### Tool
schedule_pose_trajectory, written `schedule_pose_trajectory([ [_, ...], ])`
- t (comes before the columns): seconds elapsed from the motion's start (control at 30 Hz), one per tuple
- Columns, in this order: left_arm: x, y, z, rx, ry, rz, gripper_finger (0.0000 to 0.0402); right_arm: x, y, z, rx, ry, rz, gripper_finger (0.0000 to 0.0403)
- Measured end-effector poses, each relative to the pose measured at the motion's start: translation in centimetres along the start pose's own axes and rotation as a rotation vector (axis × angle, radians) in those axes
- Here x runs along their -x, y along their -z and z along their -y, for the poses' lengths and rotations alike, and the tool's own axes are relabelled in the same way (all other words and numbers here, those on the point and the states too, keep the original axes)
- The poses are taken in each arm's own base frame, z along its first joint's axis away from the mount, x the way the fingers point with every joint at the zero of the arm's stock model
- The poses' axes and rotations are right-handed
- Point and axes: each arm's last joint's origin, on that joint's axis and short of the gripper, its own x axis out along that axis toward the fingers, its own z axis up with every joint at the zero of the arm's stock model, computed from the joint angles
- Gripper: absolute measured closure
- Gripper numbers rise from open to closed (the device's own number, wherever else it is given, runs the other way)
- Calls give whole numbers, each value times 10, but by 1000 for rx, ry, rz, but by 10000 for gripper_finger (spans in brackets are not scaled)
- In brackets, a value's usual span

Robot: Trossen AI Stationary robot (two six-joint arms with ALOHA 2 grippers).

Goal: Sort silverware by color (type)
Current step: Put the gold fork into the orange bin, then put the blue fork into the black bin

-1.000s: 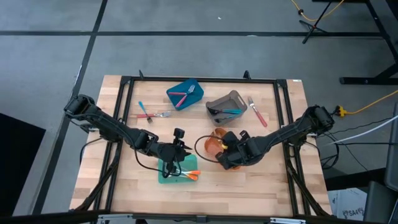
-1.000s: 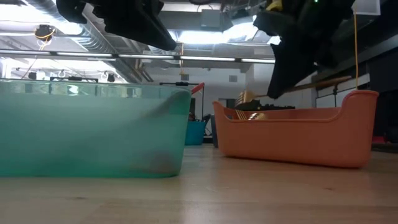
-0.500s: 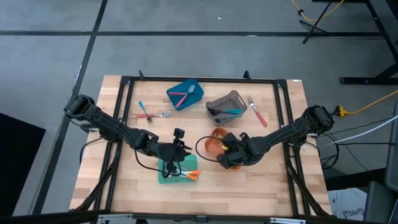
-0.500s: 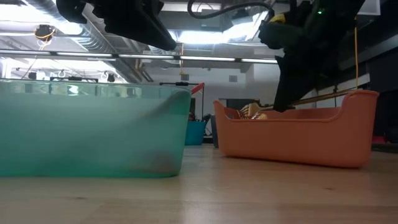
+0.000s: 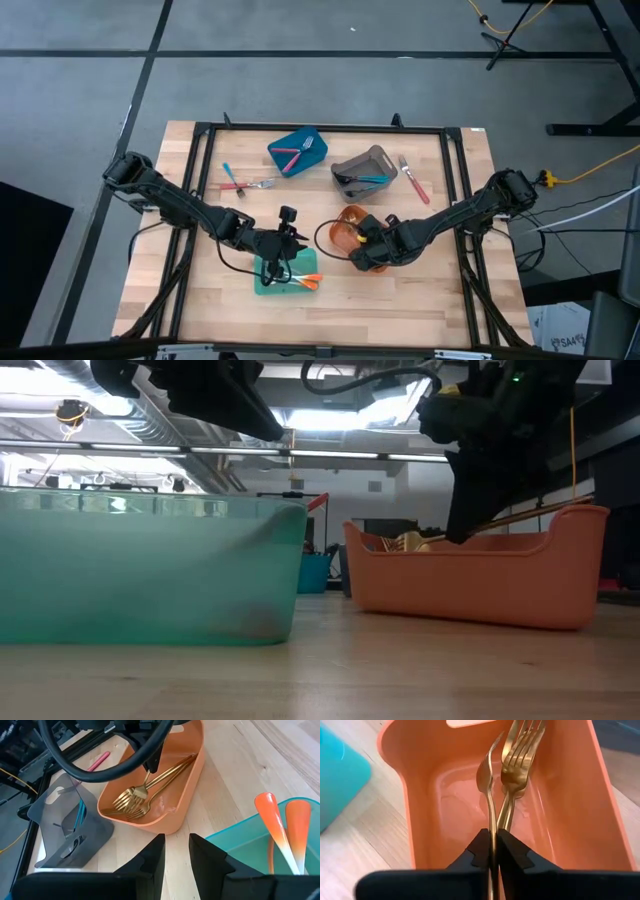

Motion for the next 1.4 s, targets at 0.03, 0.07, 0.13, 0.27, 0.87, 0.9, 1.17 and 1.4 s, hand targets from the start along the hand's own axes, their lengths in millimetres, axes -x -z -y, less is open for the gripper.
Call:
schedule_pose_trajectory([
  [0.03,0,0,0,0,0,0,320,0,0,0,0,0,0,377],
  [0.07,0,0,0,0,0,0,320,0,0,0,0,0,0,370],
  [0.13,0,0,0,0,0,0,320,0,0,0,0,0,0,355],
  [0.27,0,0,0,0,0,0,320,0,0,0,0,1,1,335],
  [0.87,0,0,0,0,0,0,320,0,0,0,1,0,0,329],
  [0.9,0,0,0,0,0,0,320,0,0,0,1,0,-1,329],
  [1.17,0,0,0,0,0,0,320,0,0,0,1,0,-1,329],
  [1.4,0,0,0,0,1,0,320,0,0,0,1,0,-1,329],
])
